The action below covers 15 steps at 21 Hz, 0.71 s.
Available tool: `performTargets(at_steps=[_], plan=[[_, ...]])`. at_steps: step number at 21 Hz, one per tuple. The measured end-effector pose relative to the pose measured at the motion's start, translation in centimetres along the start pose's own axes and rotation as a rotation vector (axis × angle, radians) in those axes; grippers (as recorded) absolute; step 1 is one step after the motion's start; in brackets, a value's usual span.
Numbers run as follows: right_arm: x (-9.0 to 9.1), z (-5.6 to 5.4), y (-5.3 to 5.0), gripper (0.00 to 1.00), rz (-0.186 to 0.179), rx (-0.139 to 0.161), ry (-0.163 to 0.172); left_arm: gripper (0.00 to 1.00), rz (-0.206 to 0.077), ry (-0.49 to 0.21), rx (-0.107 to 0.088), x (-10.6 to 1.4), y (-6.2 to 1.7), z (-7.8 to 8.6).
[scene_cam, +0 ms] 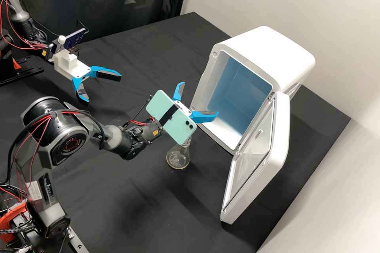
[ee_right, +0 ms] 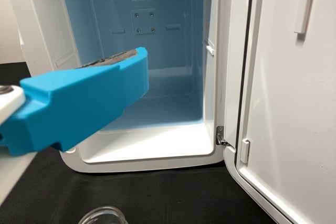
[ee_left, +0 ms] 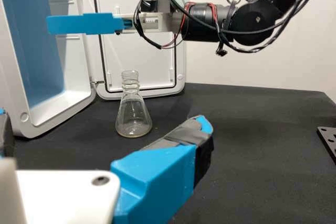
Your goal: Place the flask in the incubator
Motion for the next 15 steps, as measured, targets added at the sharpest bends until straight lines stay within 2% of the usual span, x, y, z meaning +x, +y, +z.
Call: performTargets(at_steps=[8, 10, 12, 15], plan=[[0.0, 0.0, 0.0, 1.00, 0.000, 0.004, 0.000, 1.00, 0.007, 0.021, -0.002, -0.1, 0.14, -0.4], [-0.1, 0.1, 0.0, 1.00, 0.009, 0.007, 0.005, 1.00, 0.011, 0.019, -0.019, -0.1, 0.23, -0.4], [-1.1, 0.8, 0.0, 1.00, 0.027, -0.001, 0.017, 1.00, 0.017, 0.018, -0.020, -0.2, 0.35, -0.3], [-3.1, 2.2, -0.5, 1.00, 0.031, -0.015, 0.009, 1.00, 0.017, 0.018, -0.020, -0.2, 0.35, -0.3]])
